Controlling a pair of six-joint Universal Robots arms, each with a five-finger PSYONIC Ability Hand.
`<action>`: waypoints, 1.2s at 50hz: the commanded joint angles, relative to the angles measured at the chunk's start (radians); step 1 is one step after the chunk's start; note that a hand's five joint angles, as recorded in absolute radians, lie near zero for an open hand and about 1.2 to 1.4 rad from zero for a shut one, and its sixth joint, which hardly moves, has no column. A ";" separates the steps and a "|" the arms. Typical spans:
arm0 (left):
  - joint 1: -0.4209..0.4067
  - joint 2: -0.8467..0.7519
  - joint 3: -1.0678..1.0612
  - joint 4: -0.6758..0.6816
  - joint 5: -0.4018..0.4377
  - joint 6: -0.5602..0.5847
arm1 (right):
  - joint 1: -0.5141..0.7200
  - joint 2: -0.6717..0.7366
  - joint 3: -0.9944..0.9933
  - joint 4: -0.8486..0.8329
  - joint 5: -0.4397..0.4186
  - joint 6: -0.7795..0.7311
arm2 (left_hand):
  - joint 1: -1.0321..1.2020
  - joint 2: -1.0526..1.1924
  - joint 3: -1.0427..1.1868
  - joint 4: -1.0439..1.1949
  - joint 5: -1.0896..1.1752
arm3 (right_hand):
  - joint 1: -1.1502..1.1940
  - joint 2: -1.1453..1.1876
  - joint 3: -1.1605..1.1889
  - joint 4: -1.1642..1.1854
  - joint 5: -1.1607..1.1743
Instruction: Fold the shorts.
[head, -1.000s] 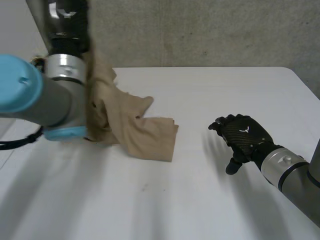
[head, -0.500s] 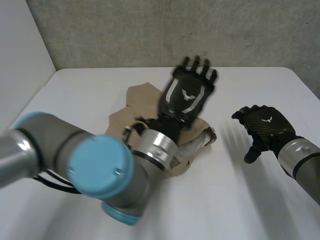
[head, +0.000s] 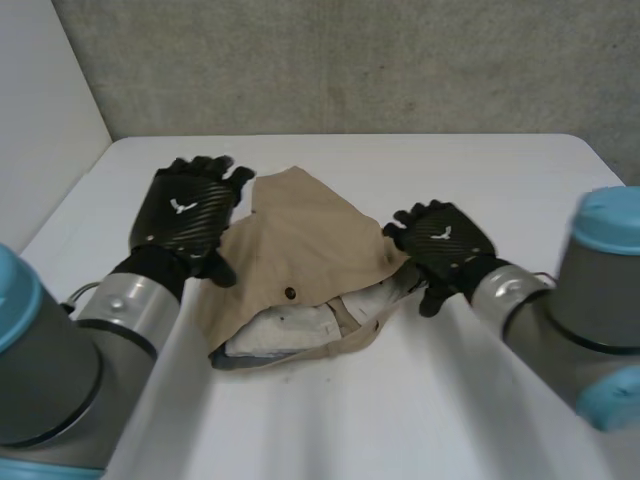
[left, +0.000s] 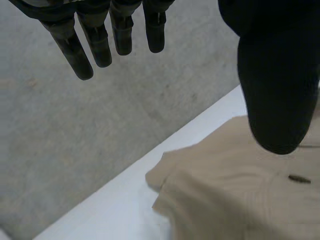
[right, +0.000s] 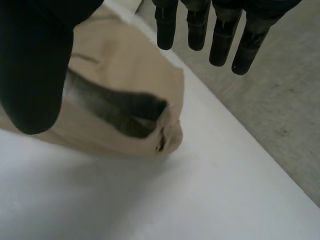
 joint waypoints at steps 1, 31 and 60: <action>0.072 0.060 -0.069 0.002 0.006 -0.004 | 0.017 0.210 -0.171 0.006 0.123 -0.132 | -0.034 -0.017 -0.026 -0.016 -0.017 | 0.442 0.420 0.422 0.411 0.413; 0.123 0.058 -0.101 0.003 0.009 -0.009 | -0.256 0.288 -0.539 0.015 0.244 -0.182 | -0.037 -0.020 -0.029 -0.019 -0.020 | -0.028 -0.050 -0.048 -0.059 -0.057; 0.107 0.007 -0.129 0.013 0.007 -0.010 | 0.021 -0.089 0.215 -0.010 0.055 0.305 | -0.034 -0.017 -0.026 -0.016 -0.017 | 0.208 0.186 0.188 0.177 0.179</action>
